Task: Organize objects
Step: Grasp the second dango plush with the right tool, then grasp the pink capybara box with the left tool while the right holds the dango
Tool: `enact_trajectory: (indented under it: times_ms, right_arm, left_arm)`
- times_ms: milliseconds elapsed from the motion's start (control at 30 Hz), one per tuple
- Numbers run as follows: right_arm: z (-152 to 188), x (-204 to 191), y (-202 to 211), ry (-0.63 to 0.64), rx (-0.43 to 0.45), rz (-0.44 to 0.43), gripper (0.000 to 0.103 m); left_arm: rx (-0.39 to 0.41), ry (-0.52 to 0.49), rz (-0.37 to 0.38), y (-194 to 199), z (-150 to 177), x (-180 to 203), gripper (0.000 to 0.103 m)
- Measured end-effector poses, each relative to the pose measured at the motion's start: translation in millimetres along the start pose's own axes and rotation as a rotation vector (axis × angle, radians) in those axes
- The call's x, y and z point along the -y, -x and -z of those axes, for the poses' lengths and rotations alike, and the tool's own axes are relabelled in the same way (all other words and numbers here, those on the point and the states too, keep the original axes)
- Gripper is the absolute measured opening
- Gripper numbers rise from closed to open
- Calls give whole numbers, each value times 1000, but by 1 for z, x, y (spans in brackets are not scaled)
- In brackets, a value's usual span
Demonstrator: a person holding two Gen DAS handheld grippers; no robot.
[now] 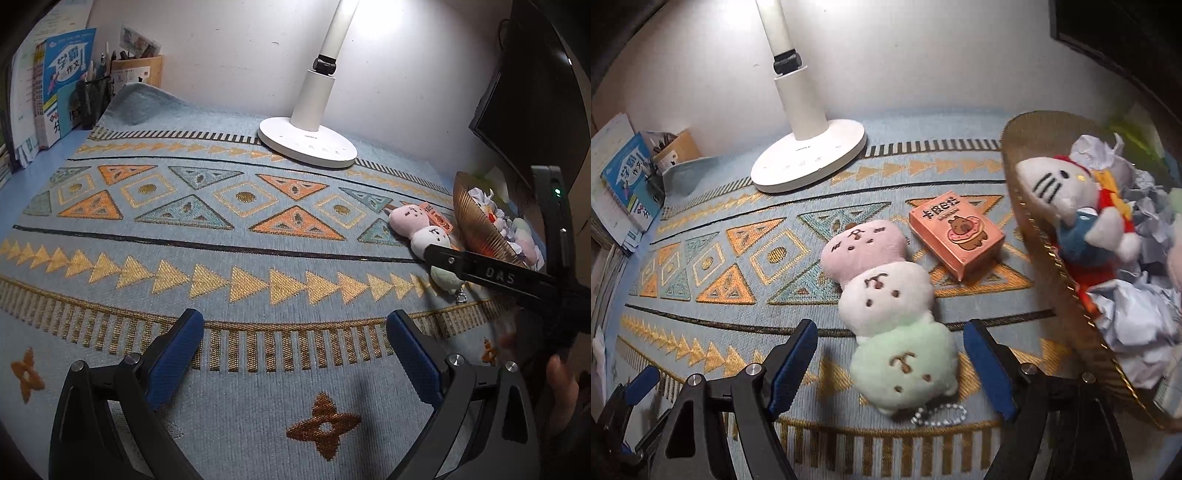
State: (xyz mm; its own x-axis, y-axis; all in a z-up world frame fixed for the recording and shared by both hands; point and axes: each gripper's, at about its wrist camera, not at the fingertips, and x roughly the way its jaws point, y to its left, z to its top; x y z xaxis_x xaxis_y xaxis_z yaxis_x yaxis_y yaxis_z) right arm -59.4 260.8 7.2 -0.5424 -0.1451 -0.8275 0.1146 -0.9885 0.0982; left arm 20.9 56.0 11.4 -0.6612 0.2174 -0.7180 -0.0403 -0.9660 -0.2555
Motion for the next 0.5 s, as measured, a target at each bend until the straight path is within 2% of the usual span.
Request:
enact_trajectory:
  times_ms: [67, 100, 233, 300, 400, 500]
  right_arm:
    - [1, -5, 2, 29, 7, 29, 58]
    - [3, -4, 7, 24, 12, 24, 50]
    - [33, 20, 29, -87, -30, -26, 50]
    - [53, 30, 46, -99, -27, -38, 50]
    - [73, 45, 62, -111, -9, -35, 50]
    - [83, 59, 69, -129, 22, -28, 50]
  left_arm:
    - [-3, -4, -1, -1, 0, 0, 99]
    - [-7, -4, 1, -1, -1, 0, 99]
    - [-31, -3, 34, -6, -7, 0, 99]
    - [-46, -26, 50, -13, -17, 7, 99]
    - [-56, -144, 117, -24, -39, 38, 99]
    - [-43, -322, 181, -44, -58, 83, 99]
